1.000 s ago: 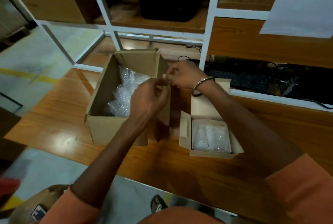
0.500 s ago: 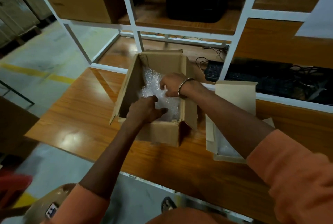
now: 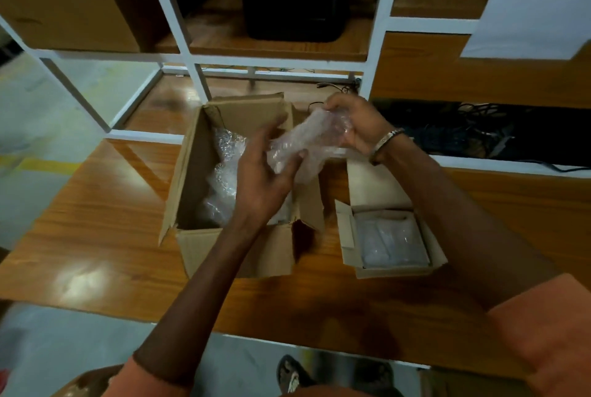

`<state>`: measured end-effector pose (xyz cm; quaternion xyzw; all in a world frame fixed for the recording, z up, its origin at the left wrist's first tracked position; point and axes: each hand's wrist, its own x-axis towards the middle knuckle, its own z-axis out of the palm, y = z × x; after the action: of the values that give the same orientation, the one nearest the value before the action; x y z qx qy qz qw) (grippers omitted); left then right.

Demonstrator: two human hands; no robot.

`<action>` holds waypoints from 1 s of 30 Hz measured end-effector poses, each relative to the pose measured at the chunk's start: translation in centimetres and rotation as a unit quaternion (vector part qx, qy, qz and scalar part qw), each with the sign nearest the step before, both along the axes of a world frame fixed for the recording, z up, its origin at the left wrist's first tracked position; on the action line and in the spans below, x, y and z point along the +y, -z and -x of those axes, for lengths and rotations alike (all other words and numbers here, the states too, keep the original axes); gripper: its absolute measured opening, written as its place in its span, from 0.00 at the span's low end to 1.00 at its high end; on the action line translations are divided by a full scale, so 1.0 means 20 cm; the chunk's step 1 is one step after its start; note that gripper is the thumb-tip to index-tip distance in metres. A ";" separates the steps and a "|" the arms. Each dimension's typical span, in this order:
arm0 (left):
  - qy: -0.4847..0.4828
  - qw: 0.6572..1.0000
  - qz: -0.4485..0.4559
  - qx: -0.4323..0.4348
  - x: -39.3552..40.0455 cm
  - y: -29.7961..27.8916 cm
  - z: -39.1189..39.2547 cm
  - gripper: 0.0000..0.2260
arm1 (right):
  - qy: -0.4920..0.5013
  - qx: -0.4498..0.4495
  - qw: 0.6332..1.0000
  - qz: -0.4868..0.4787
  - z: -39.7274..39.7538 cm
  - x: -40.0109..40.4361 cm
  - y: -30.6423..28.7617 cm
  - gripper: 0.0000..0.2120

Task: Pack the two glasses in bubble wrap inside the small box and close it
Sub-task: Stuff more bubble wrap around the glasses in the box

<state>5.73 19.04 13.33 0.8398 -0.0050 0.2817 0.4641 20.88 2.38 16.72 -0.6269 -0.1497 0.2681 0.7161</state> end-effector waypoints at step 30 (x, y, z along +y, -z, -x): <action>0.091 0.780 0.509 0.353 -0.81 0.27 -0.11 0.14 | 0.110 0.255 0.947 0.163 0.11 -0.96 0.37 0.41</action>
<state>8.02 2.81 7.92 0.5176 0.2271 -0.1159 0.8167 18.64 -16.79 9.25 -0.6582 0.1533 0.3589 0.6438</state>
